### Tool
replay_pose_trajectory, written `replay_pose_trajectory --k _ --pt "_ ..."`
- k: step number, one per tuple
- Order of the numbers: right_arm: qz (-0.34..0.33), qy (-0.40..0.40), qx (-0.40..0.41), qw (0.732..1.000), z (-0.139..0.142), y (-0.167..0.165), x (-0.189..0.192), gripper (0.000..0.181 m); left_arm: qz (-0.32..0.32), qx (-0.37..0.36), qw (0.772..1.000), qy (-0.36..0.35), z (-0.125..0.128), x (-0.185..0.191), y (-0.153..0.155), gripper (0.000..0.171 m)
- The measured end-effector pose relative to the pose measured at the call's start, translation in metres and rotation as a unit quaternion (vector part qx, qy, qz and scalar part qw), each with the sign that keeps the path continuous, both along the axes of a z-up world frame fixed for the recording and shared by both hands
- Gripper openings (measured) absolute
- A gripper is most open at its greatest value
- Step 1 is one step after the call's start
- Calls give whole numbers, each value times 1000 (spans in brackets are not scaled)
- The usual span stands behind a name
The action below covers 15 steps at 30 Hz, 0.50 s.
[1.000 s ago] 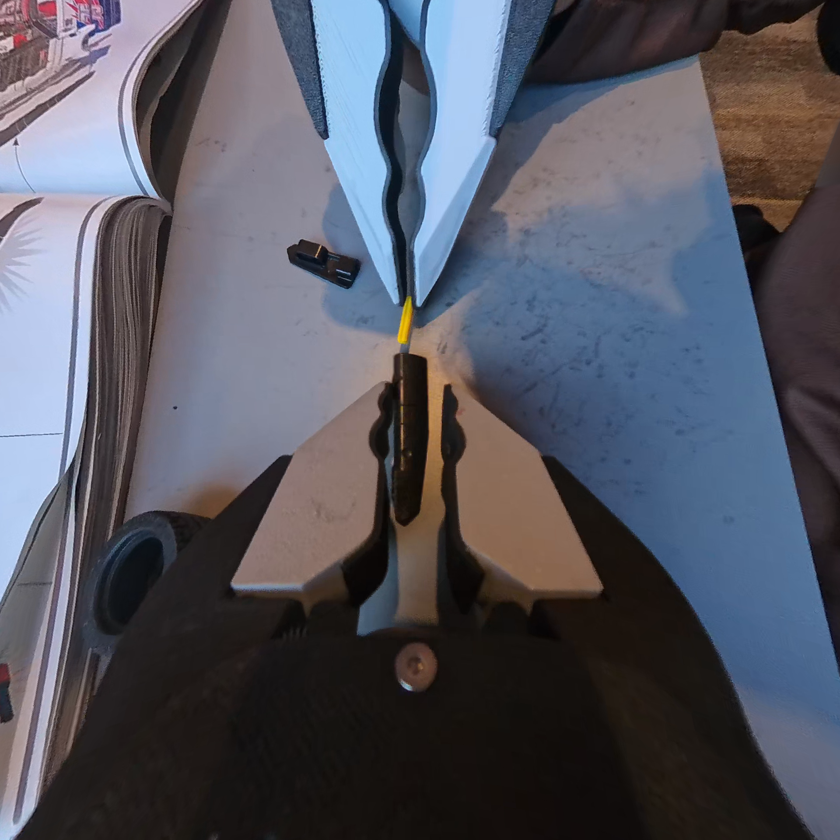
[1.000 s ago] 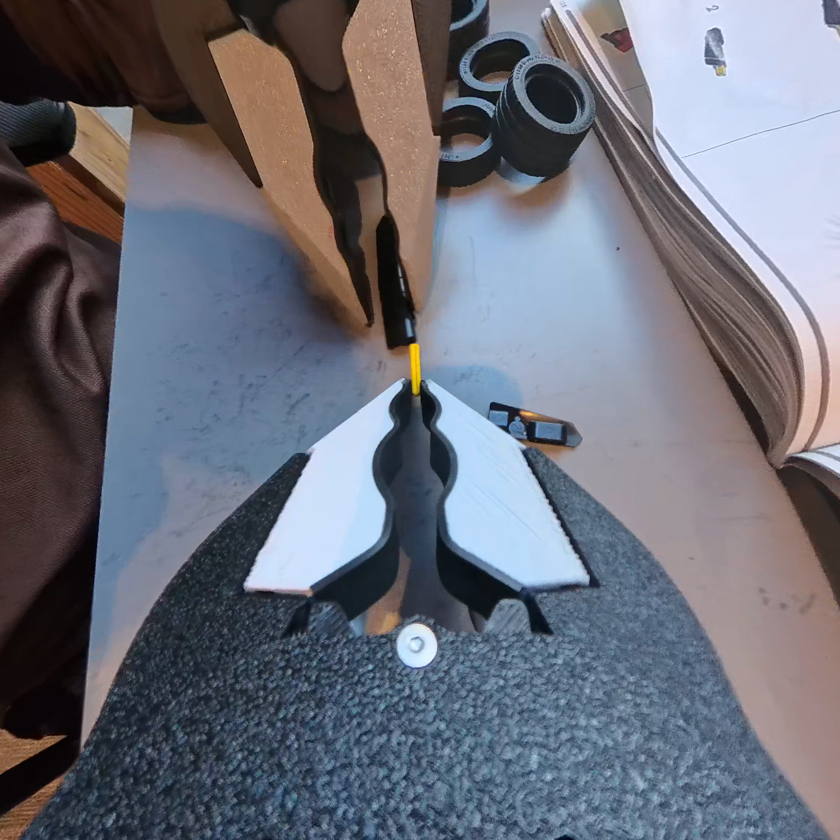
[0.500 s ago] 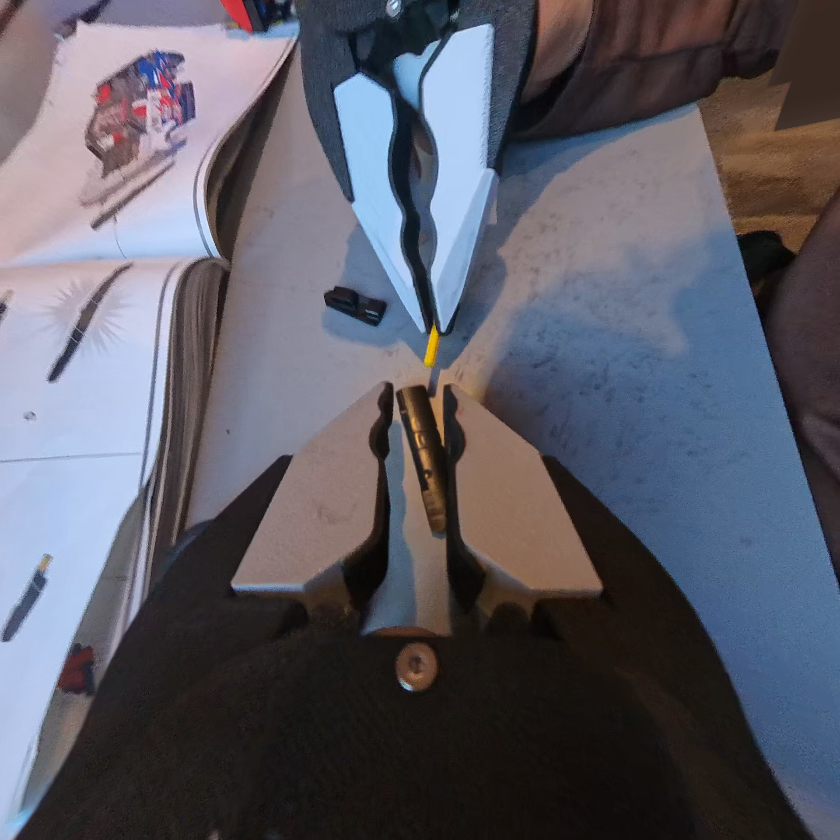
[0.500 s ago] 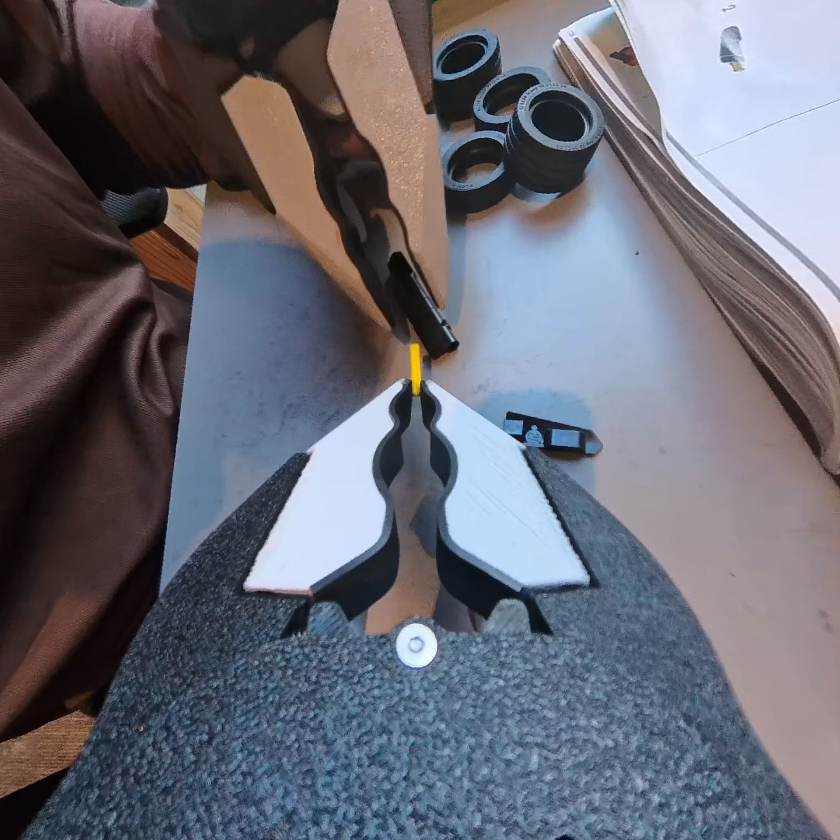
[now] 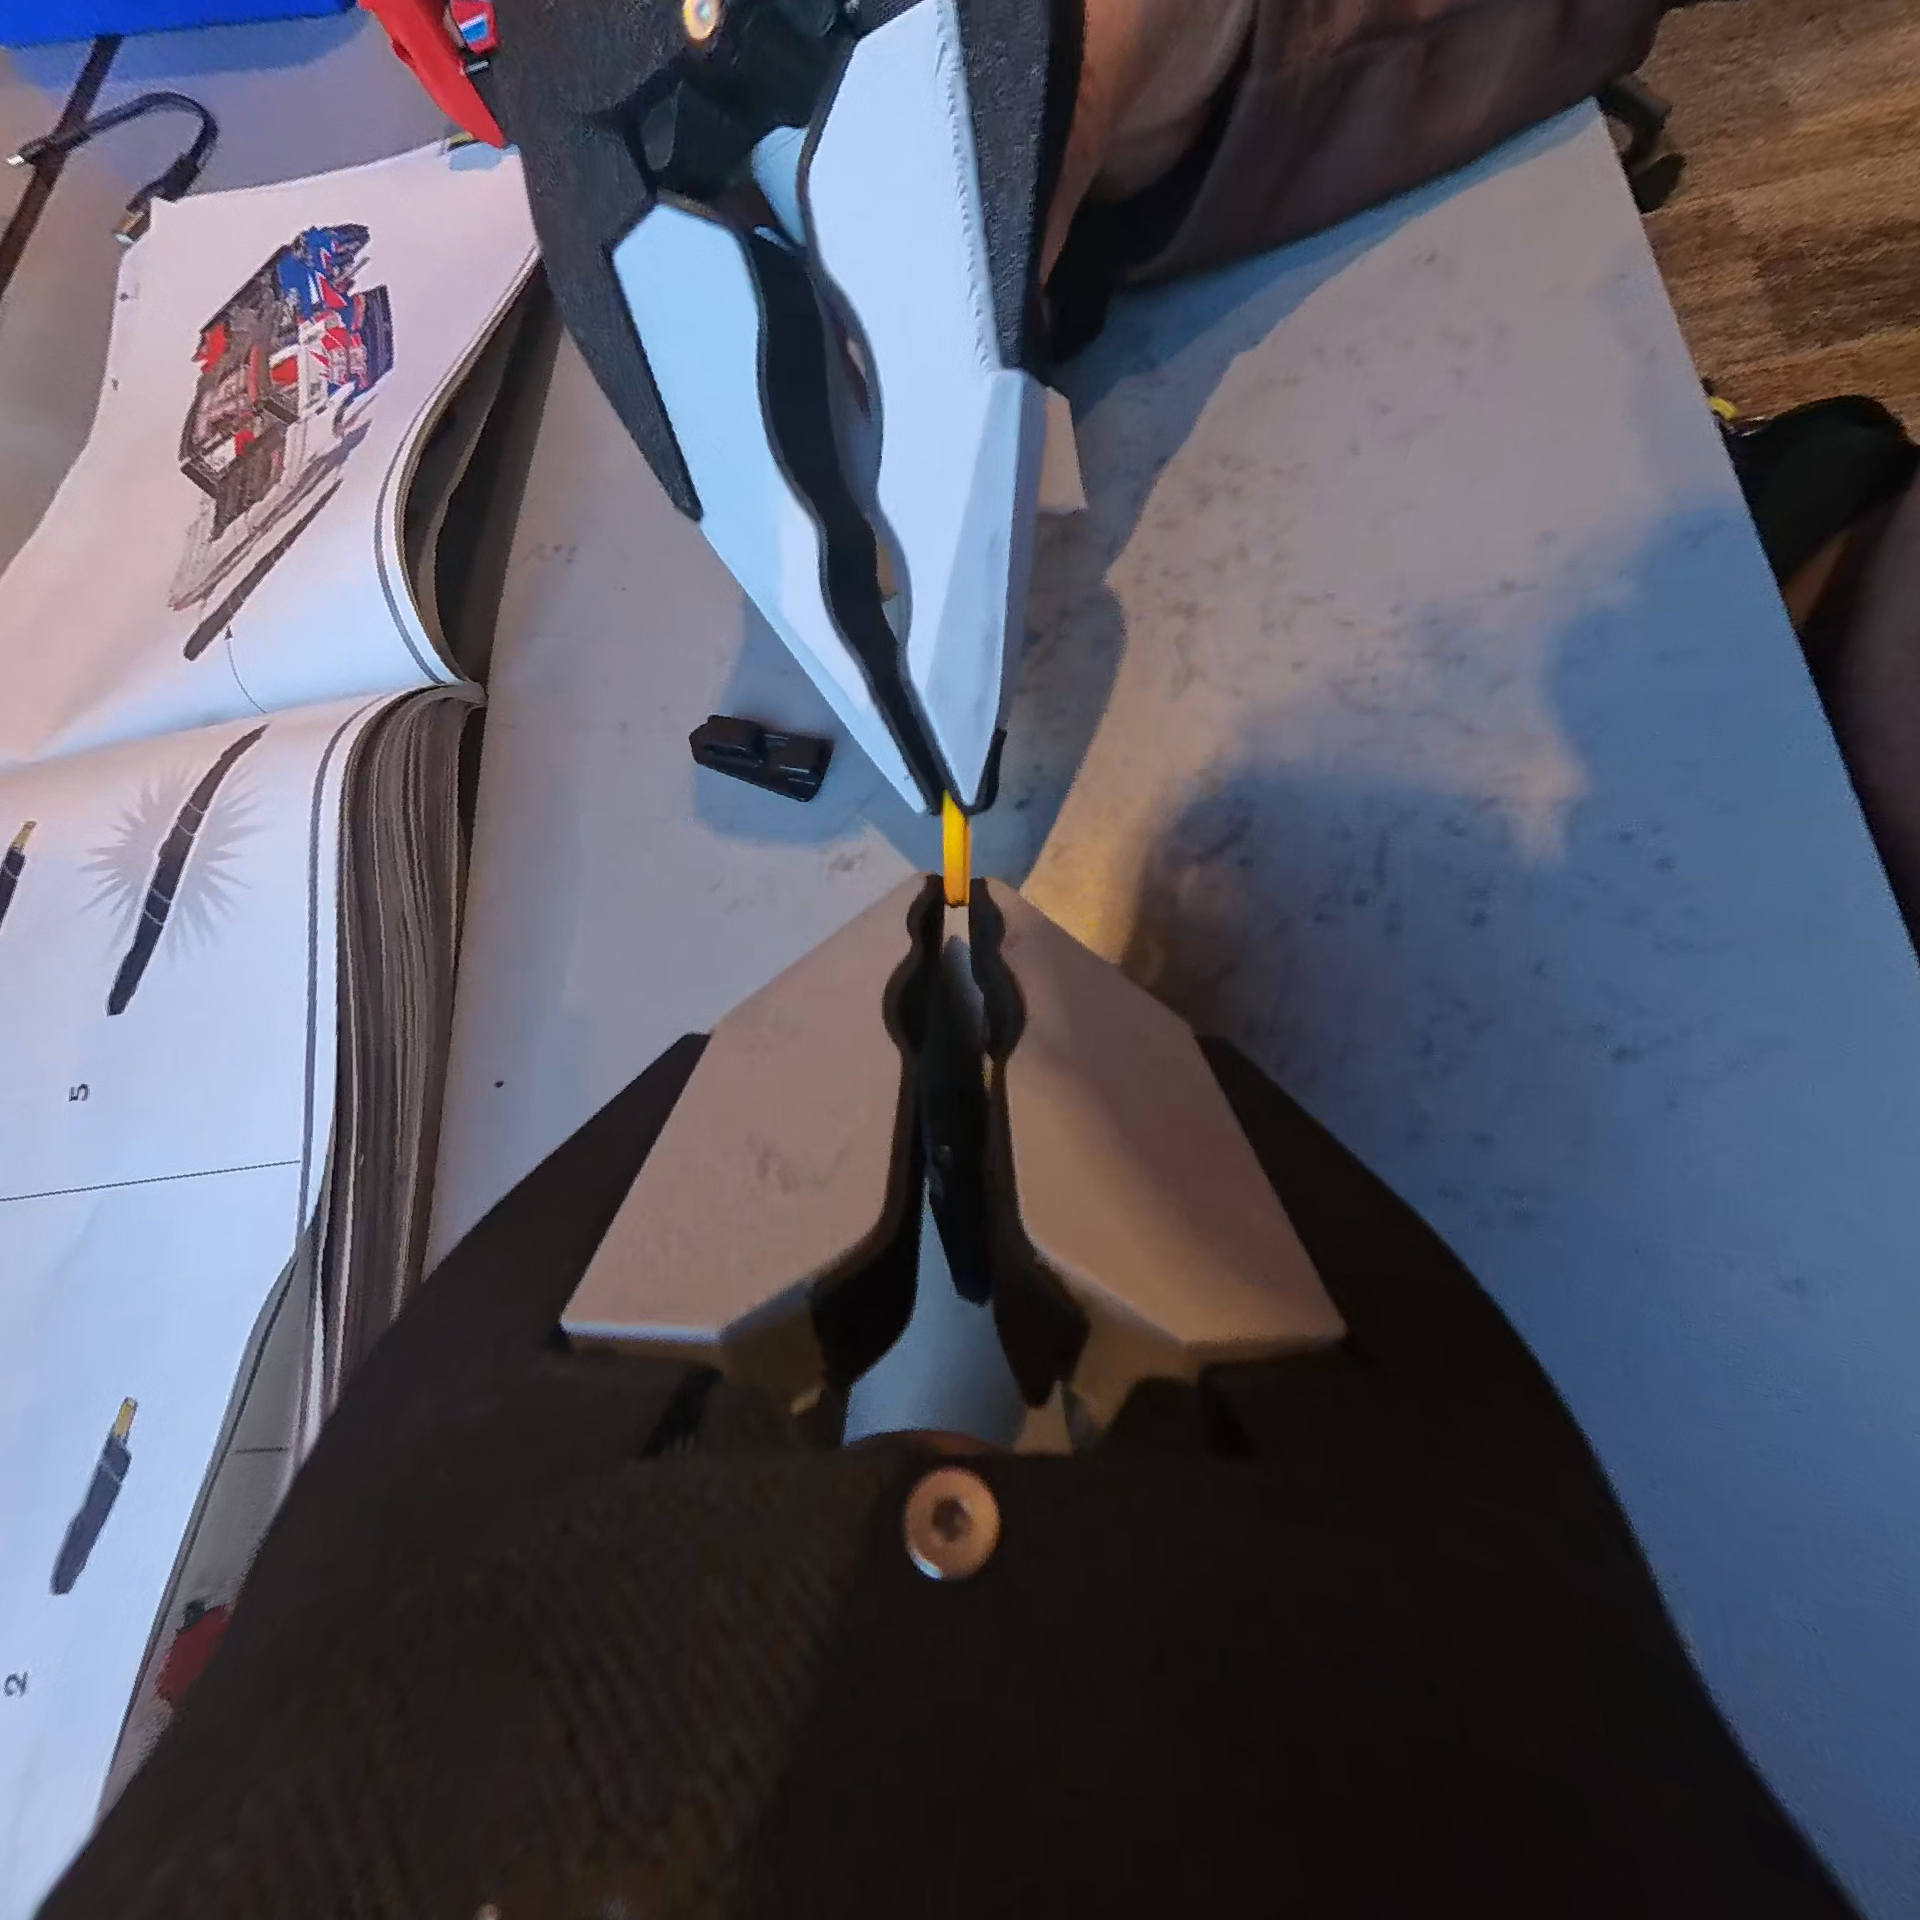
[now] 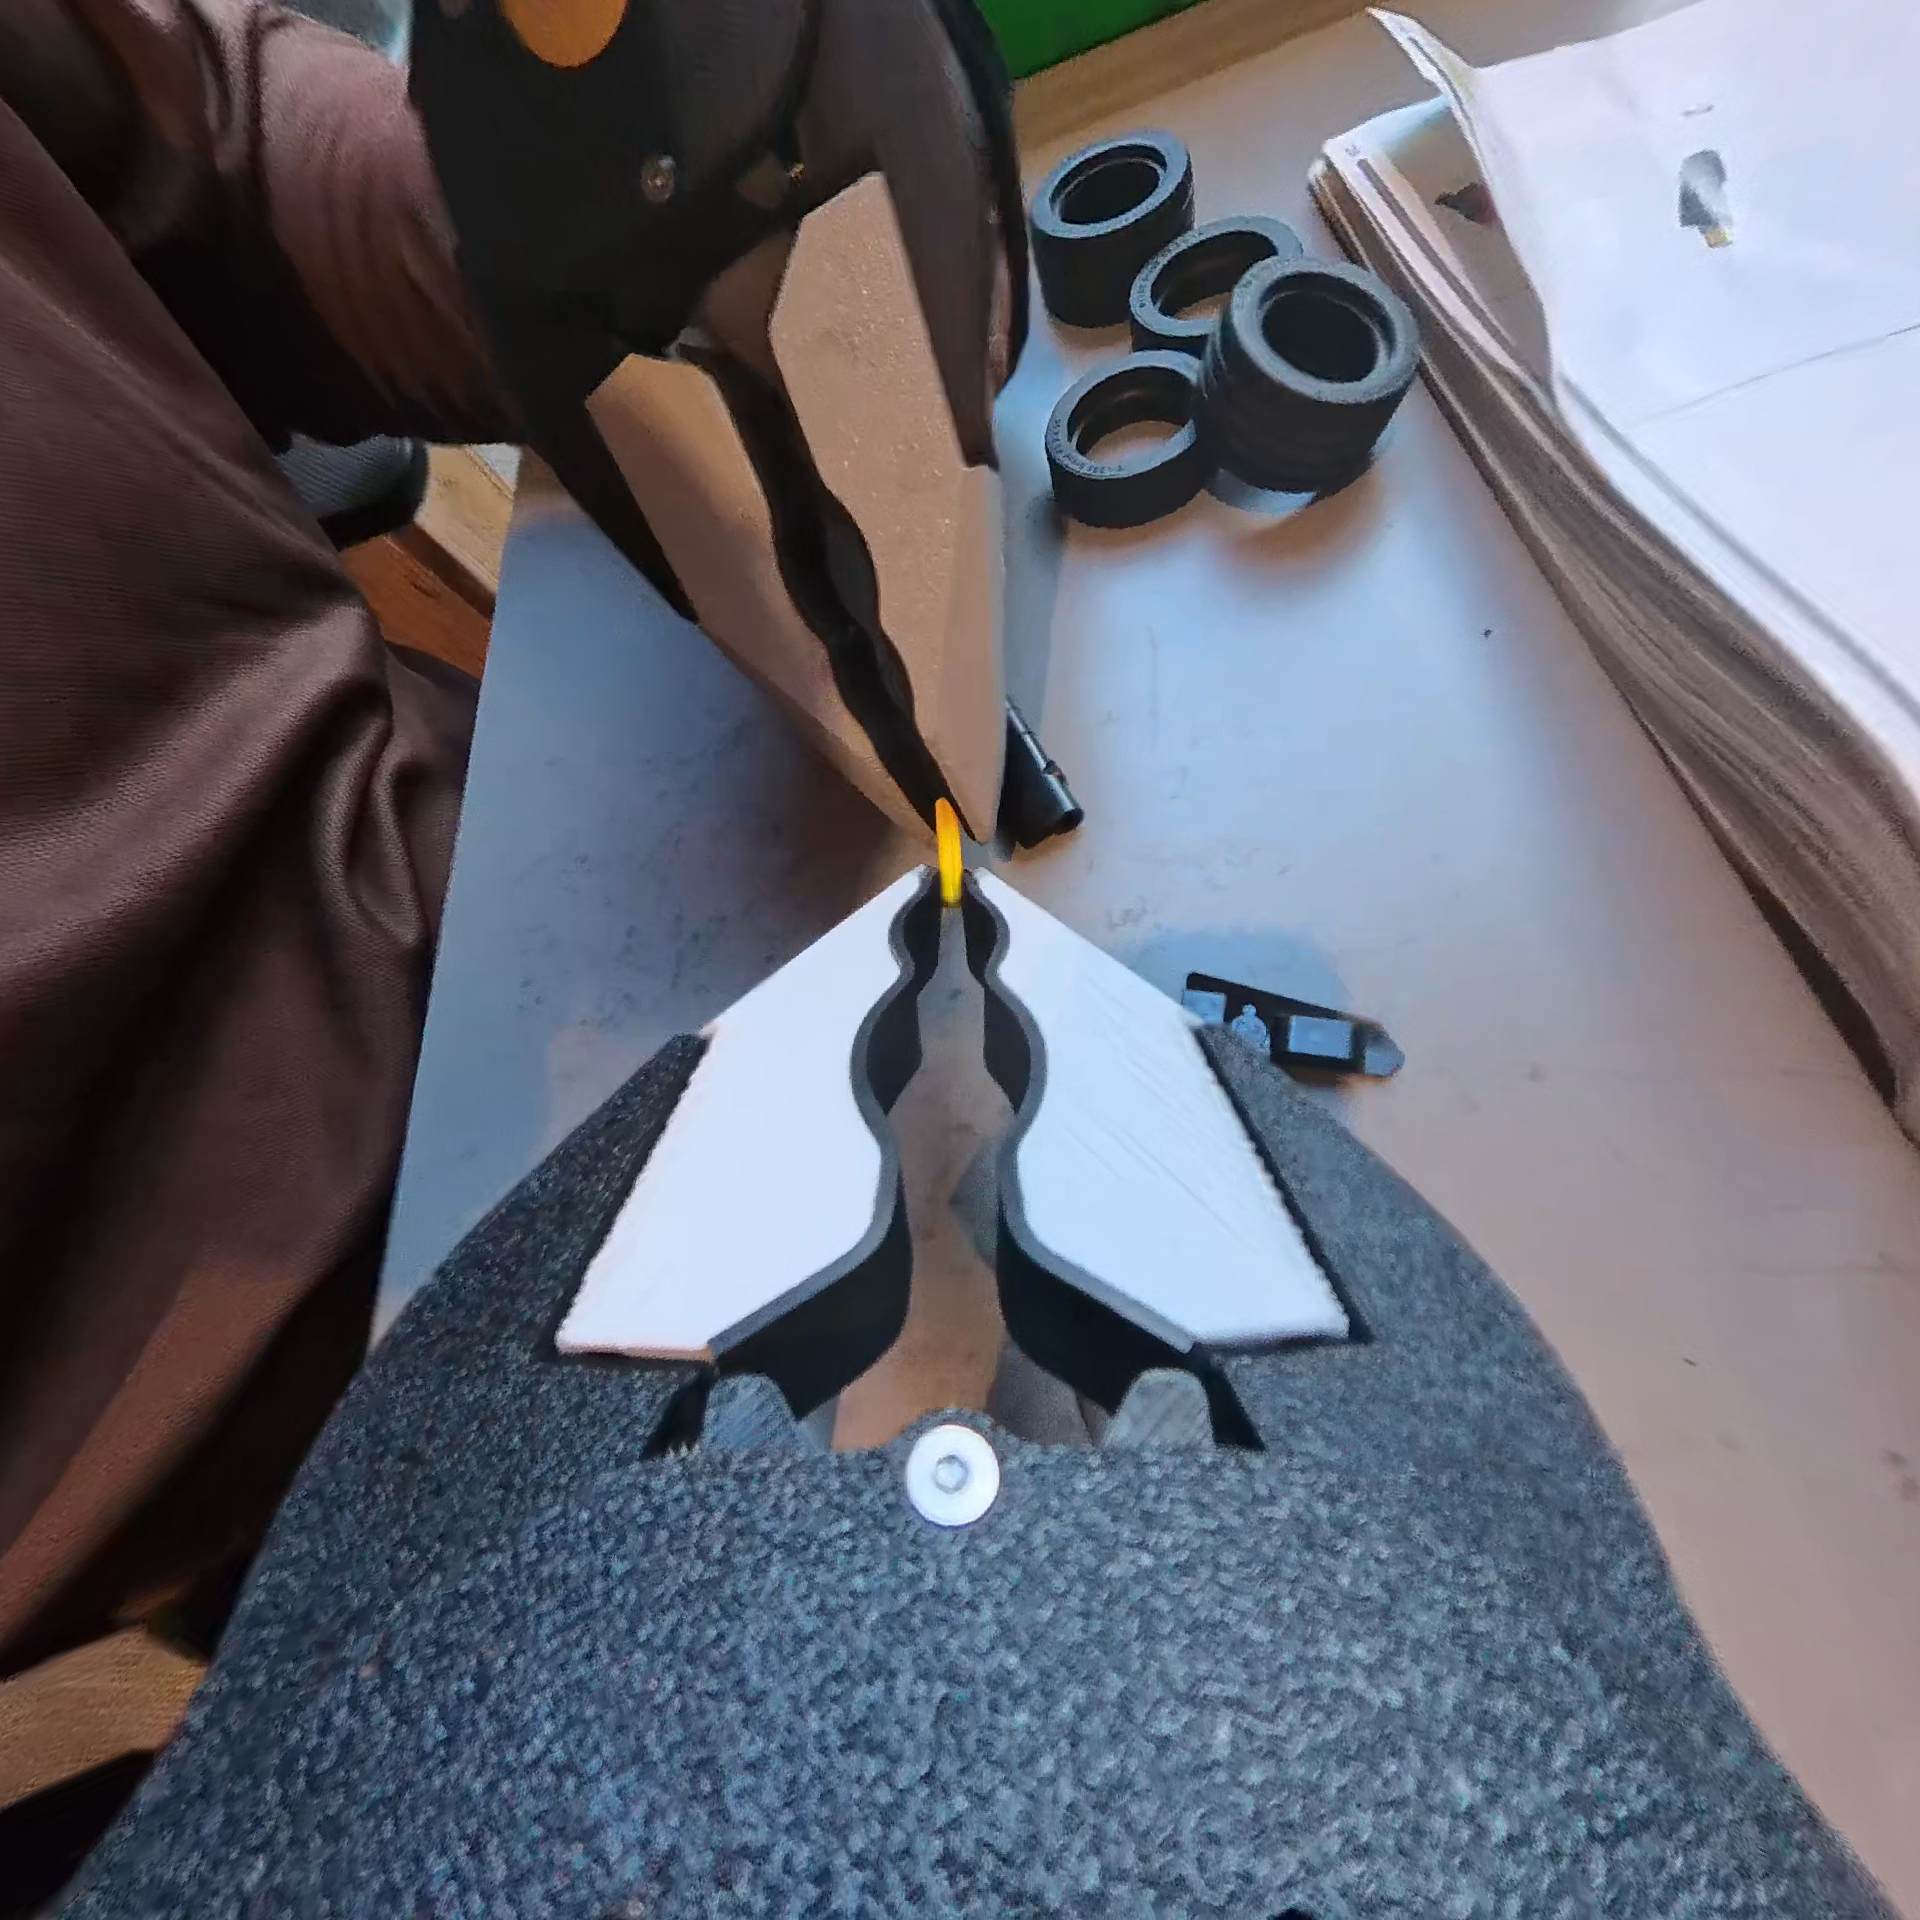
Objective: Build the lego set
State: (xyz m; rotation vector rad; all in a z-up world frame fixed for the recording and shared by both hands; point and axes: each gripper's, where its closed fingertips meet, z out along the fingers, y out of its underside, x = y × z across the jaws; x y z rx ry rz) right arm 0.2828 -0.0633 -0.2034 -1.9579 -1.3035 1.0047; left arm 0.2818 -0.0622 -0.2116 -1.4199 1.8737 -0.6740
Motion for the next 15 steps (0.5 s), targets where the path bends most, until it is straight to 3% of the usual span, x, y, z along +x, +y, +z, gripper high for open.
replay_pose_trajectory --k 6,15 --pt "9 -43 128 991 1 1 1 5 6 -66 998 -24 6 -2 0 1" --pt "4 -30 141 990 7 3 -1 6 5 -81 996 -31 9 -2 -1 2"
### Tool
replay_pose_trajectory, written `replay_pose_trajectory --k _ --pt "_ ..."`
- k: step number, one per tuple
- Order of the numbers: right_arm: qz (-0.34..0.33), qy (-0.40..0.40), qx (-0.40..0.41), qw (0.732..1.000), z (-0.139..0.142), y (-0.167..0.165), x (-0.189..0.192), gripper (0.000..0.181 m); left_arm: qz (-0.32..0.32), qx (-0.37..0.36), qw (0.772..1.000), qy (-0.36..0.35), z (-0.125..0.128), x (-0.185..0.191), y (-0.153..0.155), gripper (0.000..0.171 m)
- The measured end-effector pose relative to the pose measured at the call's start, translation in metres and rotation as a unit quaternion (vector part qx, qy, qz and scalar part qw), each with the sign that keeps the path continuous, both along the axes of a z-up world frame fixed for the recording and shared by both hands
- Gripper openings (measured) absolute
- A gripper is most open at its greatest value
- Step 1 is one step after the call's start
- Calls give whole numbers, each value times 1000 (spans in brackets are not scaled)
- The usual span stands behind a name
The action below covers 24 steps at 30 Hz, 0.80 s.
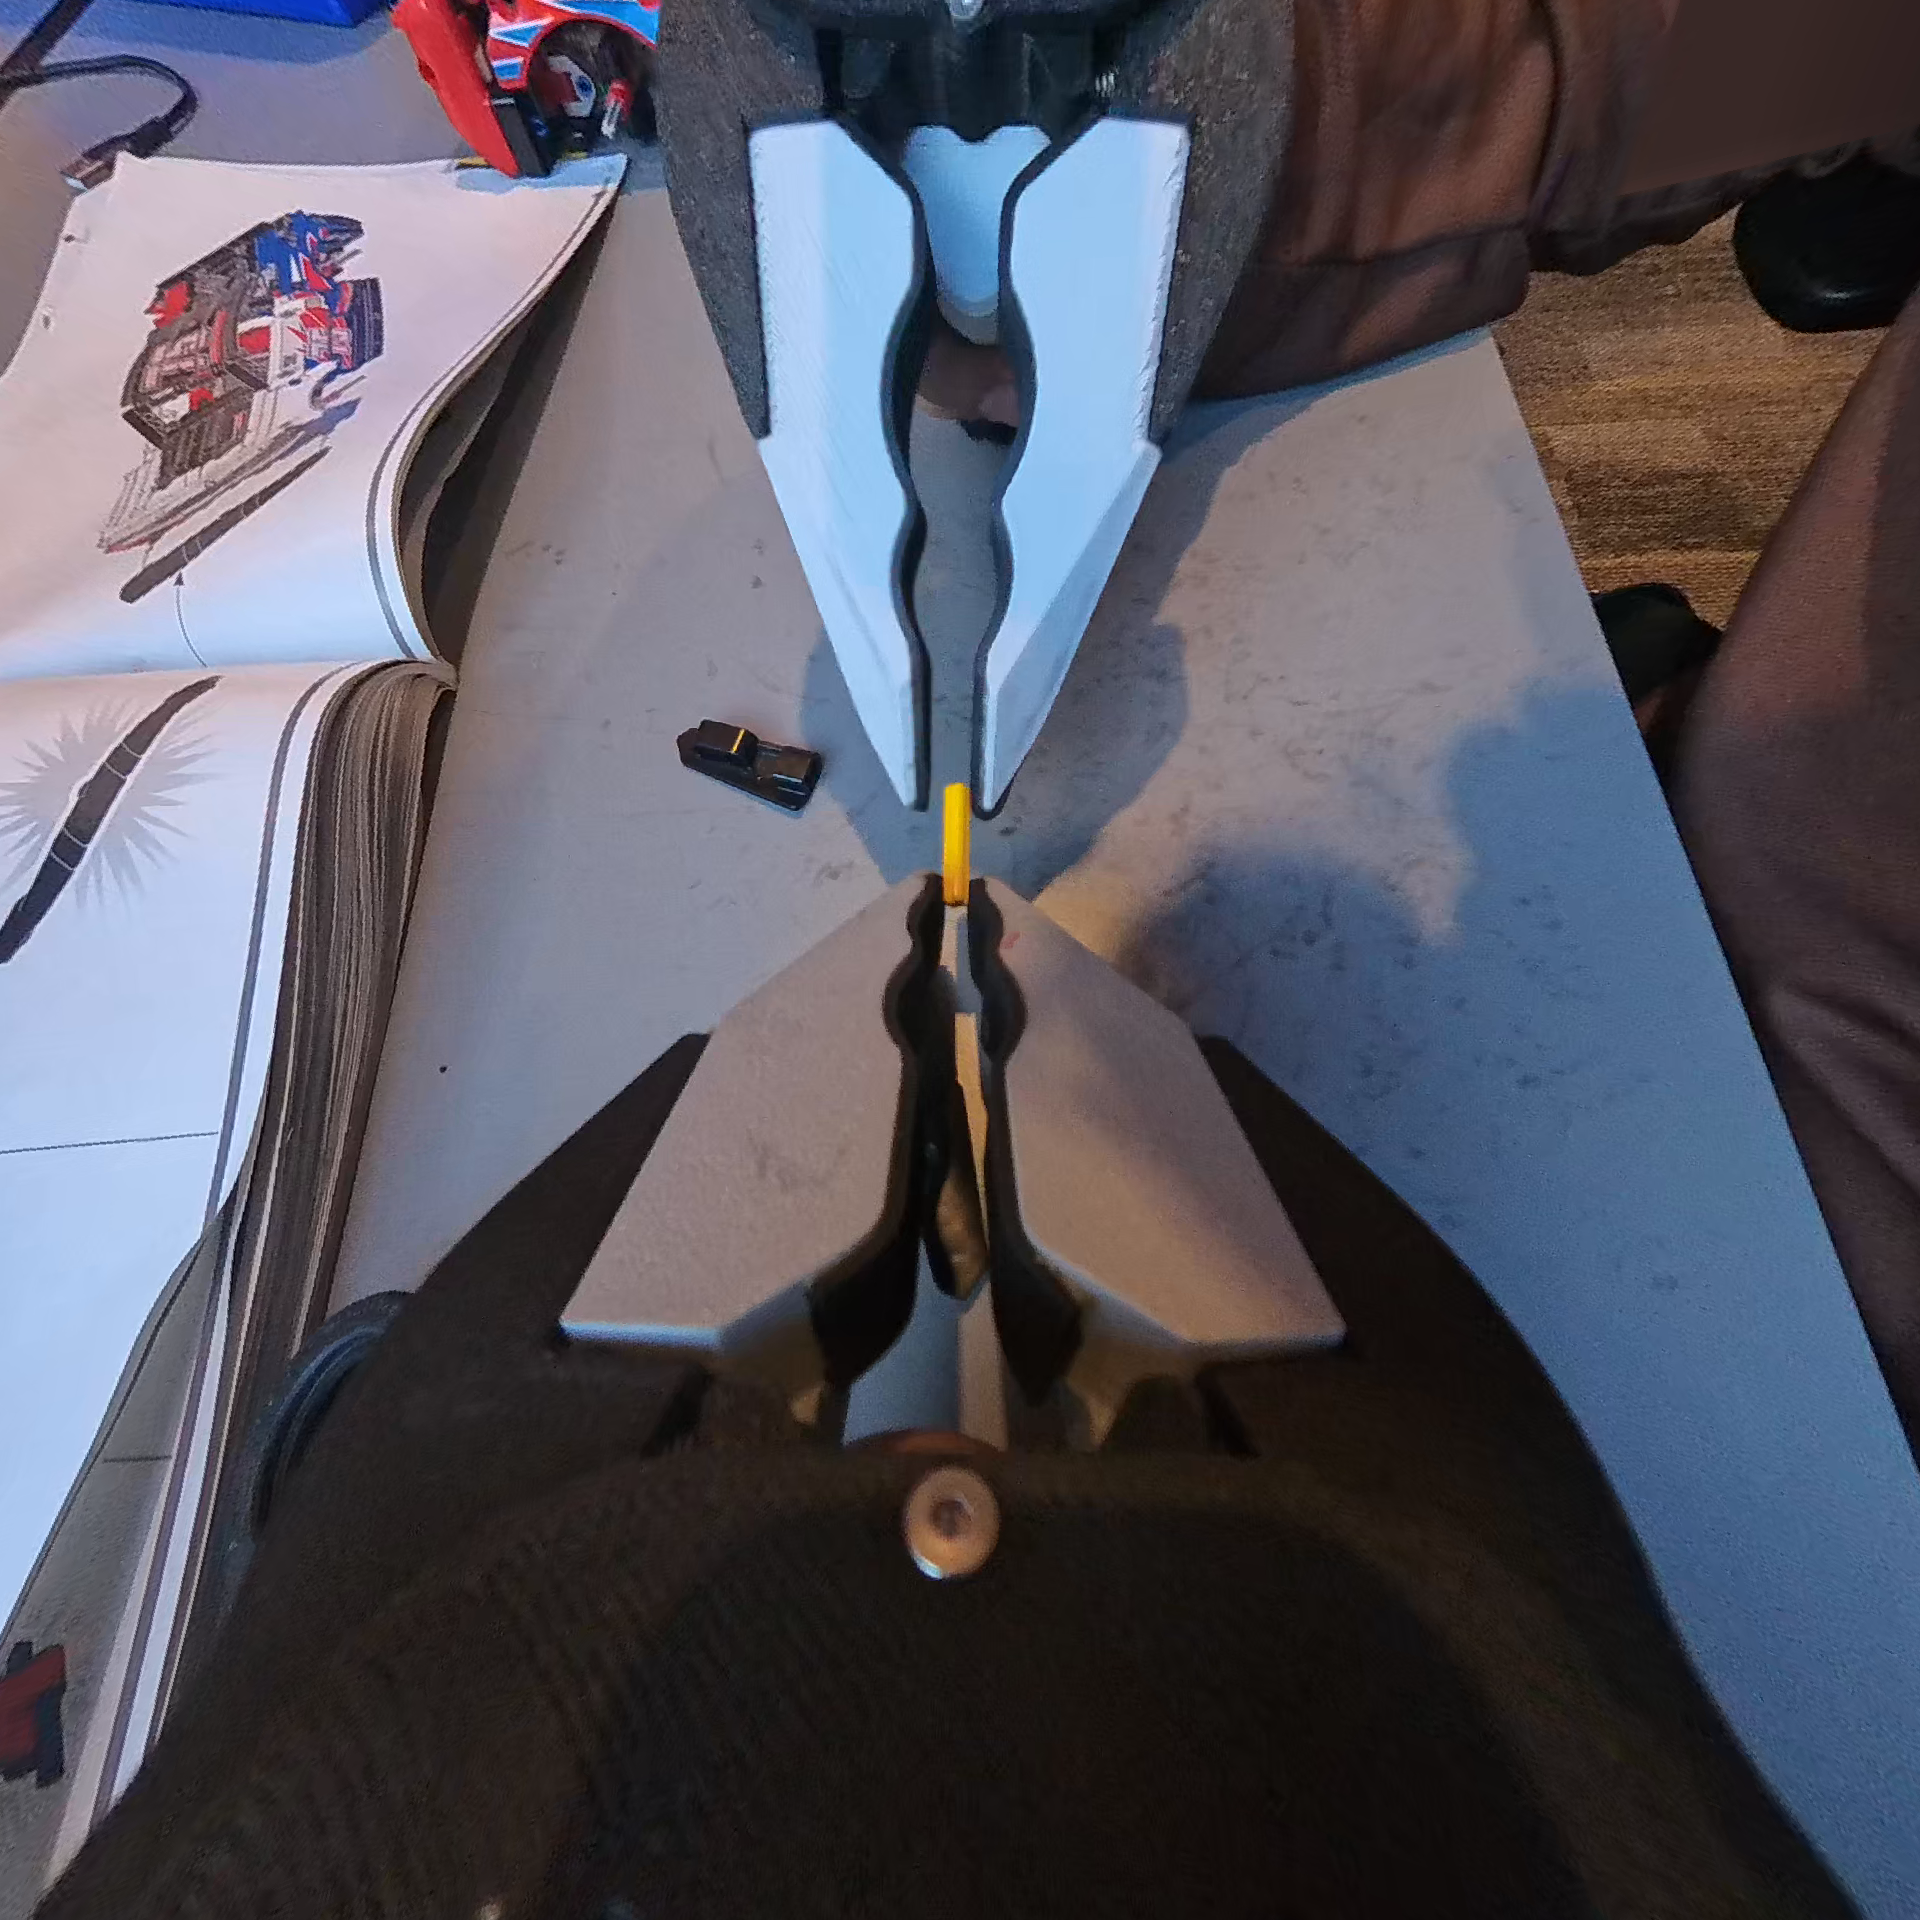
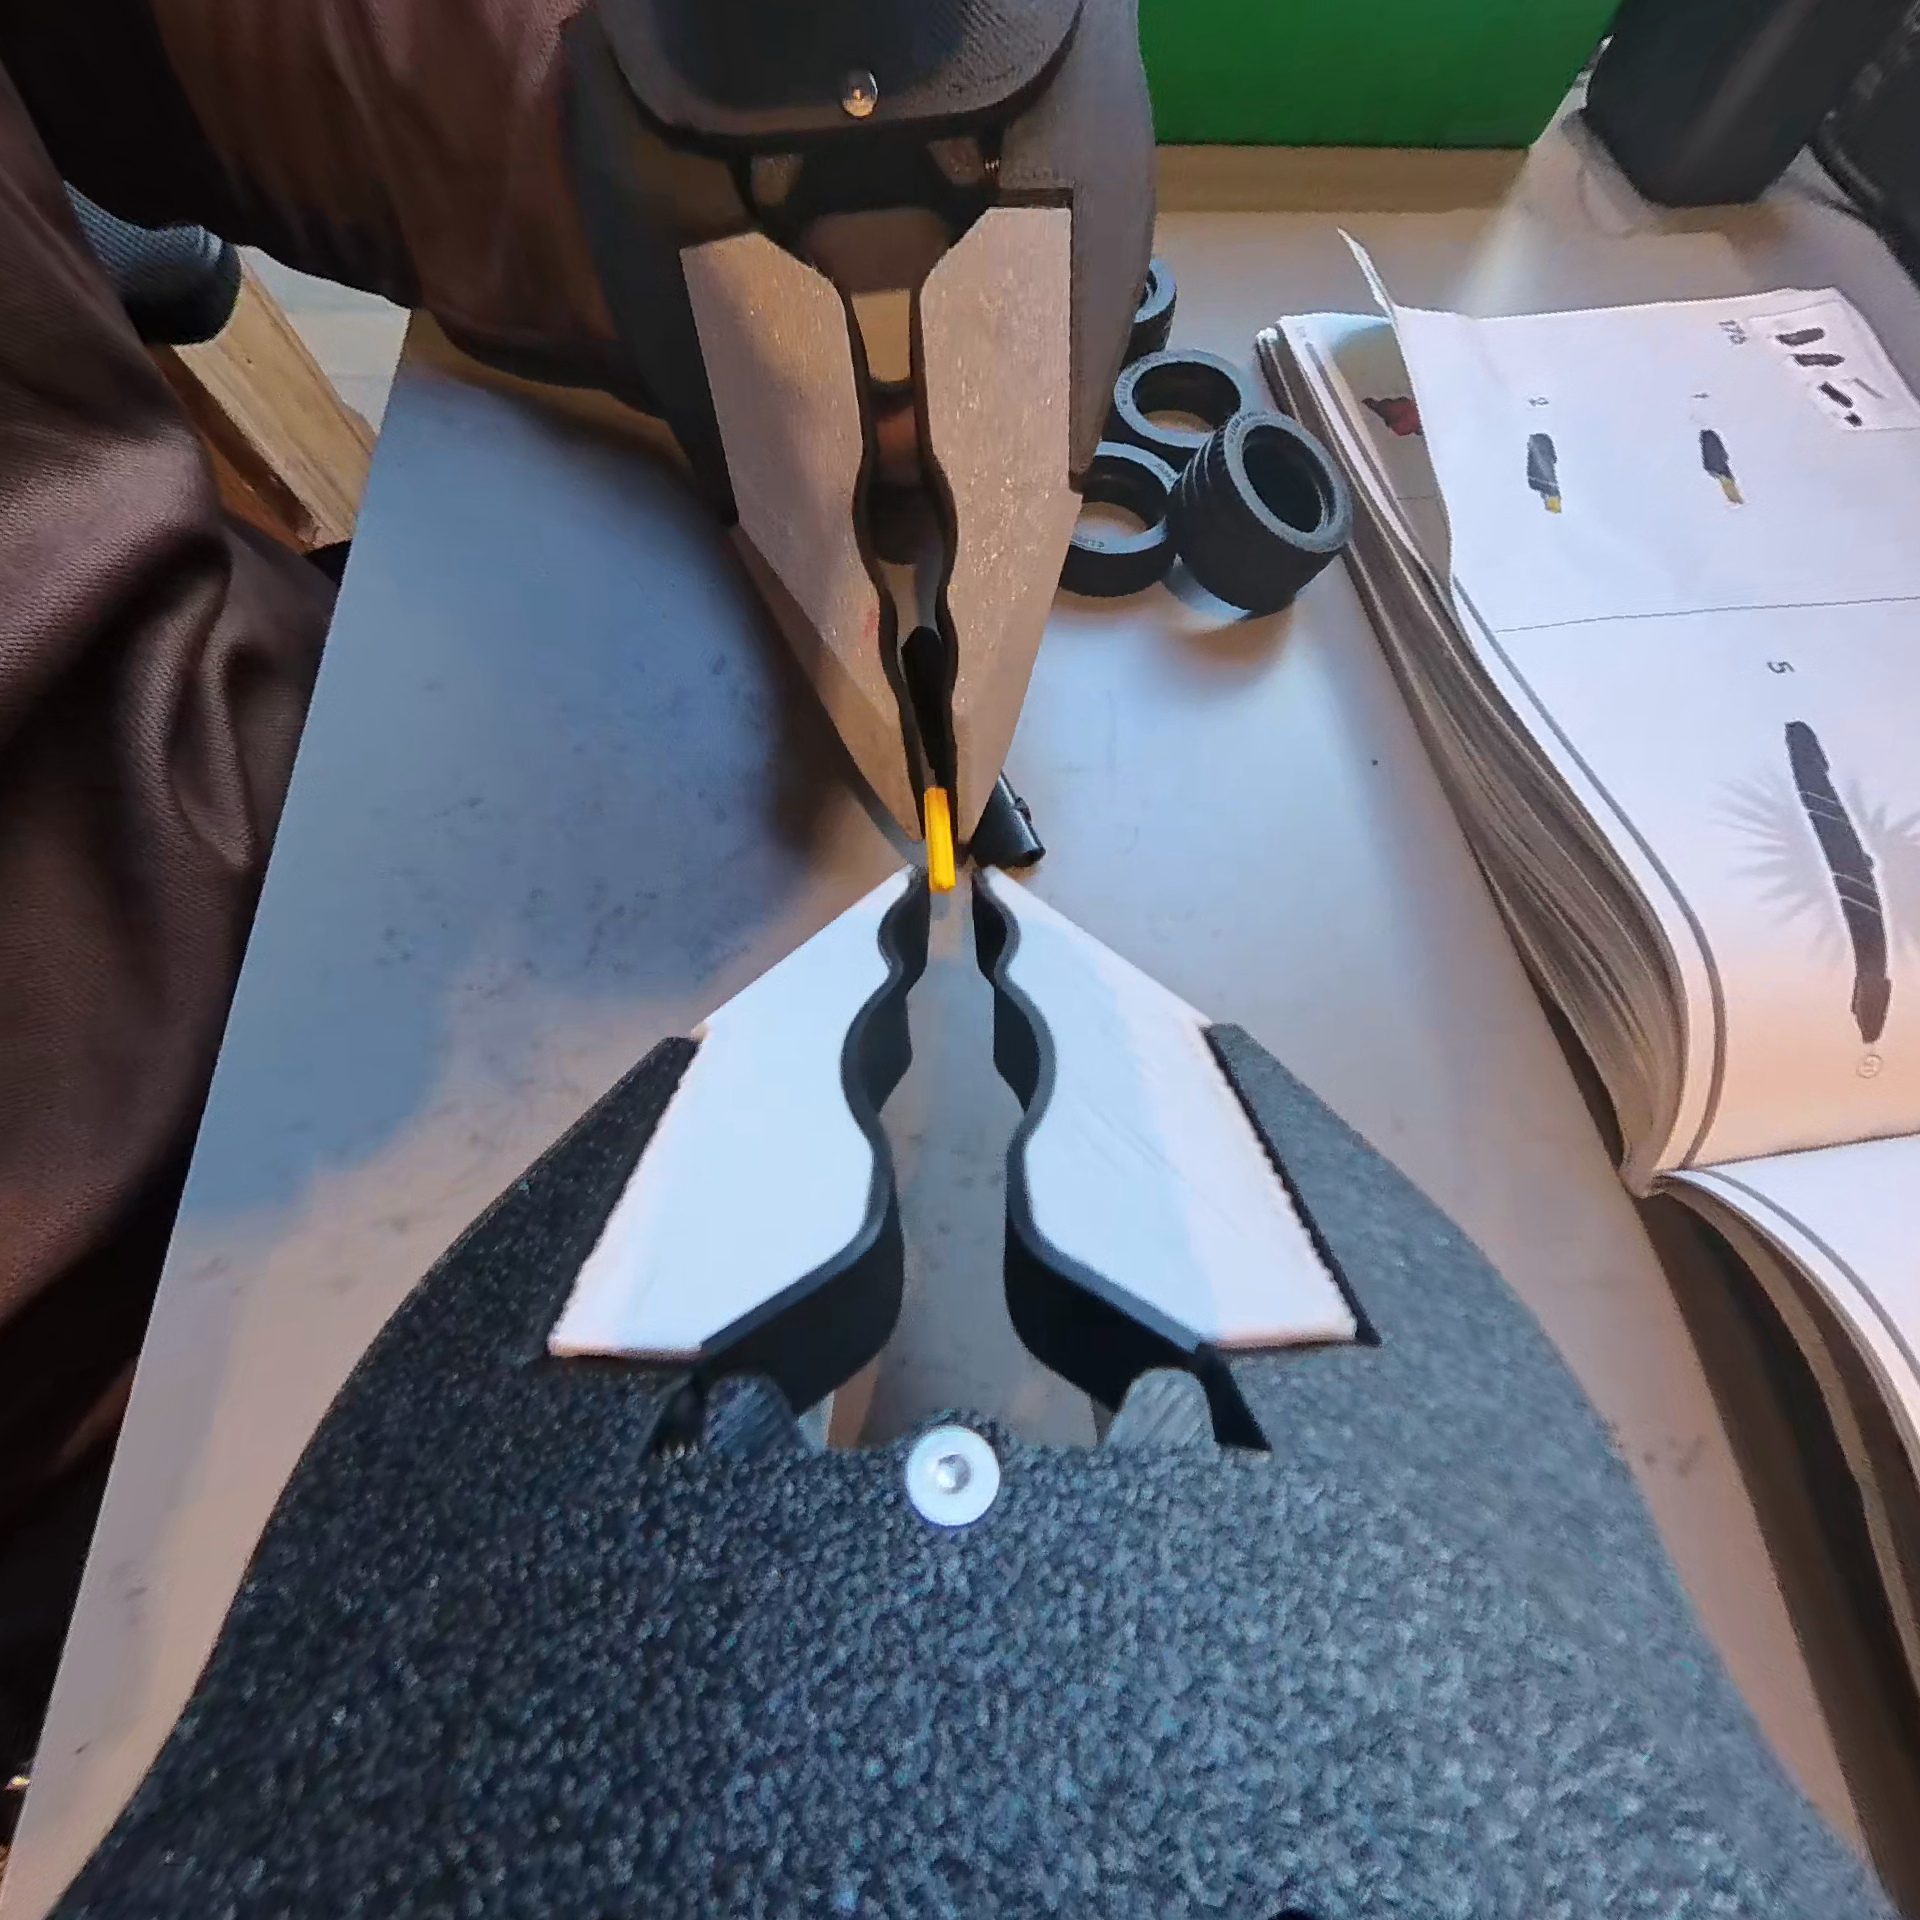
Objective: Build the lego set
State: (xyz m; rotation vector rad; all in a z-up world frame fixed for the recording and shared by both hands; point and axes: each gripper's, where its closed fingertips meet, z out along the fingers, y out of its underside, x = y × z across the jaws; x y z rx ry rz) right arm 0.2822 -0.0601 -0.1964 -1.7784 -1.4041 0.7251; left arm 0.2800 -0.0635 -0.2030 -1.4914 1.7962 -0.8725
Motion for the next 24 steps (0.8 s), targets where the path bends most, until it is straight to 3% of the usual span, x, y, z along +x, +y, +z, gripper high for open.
replay_pose_trajectory --k 17,20,24 --pt "-13 -28 20 999 -7 5 -1 3 19 -30 999 9 -2 -1 3 1" --pt "-35 -43 9 998 -15 13 7 3 46 -31 998 23 -3 -8 13 21" --pt "-47 -57 -7 997 -21 17 11 3 70 -30 995 61 -13 -19 19 29"
